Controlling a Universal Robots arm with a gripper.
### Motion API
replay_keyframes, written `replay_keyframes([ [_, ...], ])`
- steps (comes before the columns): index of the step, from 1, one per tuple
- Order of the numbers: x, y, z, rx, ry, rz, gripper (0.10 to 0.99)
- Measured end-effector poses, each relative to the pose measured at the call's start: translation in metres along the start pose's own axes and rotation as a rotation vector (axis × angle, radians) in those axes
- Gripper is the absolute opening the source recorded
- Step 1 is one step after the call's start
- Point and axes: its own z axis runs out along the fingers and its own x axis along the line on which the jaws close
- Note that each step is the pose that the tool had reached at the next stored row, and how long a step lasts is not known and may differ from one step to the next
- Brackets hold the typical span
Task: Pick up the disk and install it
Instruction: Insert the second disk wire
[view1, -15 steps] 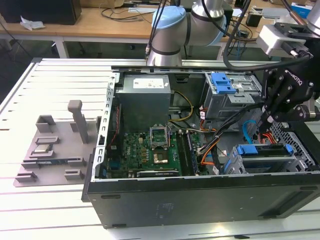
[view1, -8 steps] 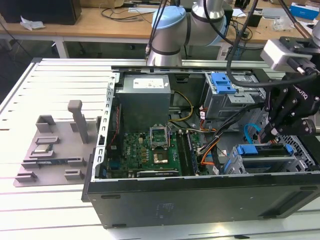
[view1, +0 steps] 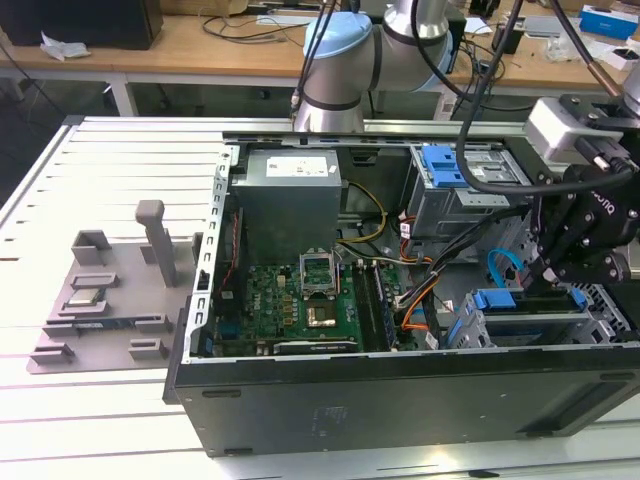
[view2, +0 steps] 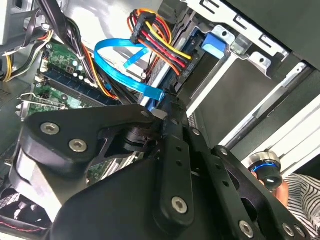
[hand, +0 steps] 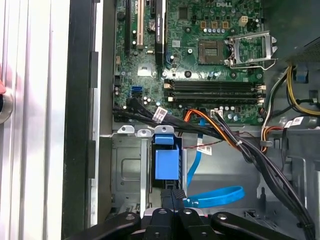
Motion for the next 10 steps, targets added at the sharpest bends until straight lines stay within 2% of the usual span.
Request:
replay_keyframes([
  [8,0.0000,-0.0064,0.0009,0.000,0.0034,0.001,0.102],
  [9,0.0000,-0.0069,0.0009,0.000,0.0089,0.003,0.102],
  [10,0.0000,-0.0069,0.0009,-0.001,0.0108,0.037,0.102],
])
